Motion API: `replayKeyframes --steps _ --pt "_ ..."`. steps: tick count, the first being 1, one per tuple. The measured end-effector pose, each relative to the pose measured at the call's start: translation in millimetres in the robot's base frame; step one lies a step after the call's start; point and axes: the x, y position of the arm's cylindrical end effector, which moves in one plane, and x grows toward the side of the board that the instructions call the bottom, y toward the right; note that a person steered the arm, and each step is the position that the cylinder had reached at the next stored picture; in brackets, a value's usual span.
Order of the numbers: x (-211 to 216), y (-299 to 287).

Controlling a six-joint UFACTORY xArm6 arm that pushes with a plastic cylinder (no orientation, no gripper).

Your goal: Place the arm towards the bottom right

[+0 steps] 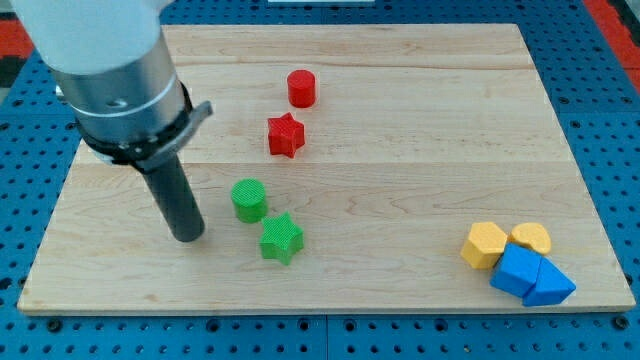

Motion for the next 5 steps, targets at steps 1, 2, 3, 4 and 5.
replayKeyframes --steps 1,2,3,4,5 --pt "-1 20" --pt "-5 24" --pt "-17 24" --pt "-31 25" --pt "-32 43"
